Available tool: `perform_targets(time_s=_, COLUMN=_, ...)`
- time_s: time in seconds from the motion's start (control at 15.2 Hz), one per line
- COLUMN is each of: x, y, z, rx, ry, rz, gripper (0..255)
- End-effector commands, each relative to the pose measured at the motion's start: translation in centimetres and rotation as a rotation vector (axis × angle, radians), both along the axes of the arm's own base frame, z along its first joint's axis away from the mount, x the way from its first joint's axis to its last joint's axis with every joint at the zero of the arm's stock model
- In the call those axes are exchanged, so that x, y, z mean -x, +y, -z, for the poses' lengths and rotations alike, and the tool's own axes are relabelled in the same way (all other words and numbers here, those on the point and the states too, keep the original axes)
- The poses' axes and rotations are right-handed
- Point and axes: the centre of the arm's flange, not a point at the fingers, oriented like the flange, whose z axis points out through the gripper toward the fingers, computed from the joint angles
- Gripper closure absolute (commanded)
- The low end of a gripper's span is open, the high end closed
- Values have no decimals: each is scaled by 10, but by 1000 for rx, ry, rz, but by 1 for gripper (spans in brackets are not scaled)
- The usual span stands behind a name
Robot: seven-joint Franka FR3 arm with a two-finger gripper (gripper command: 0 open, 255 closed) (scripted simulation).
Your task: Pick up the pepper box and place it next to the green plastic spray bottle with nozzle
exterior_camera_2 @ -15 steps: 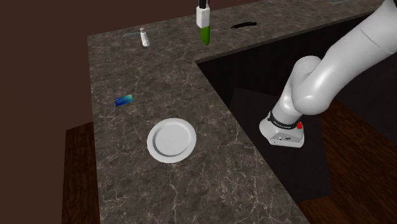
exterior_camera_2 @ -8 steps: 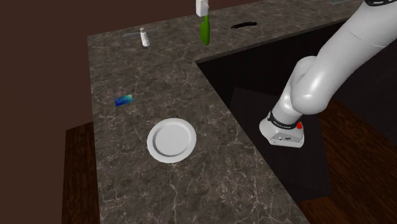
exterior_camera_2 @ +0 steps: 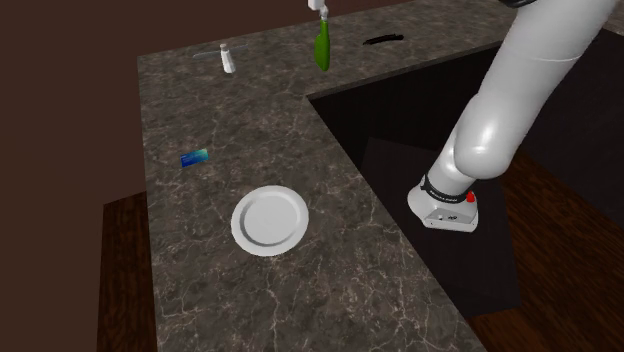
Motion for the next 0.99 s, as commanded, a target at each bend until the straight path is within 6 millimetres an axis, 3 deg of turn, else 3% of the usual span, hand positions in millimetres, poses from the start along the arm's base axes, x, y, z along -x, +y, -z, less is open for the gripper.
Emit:
perform_targets(time_s=0.0, x=-9, y=-25, z=-2, rx=1, ry=0, rz=-2, gripper=255)
perform_targets(time_s=0.4, x=-36, y=-98, z=-2, rx=1, ry=0, rz=-2, gripper=255)
perform_targets(time_s=0.92, x=-36, y=-98, z=41, rx=1, ry=0, rz=-2, gripper=255)
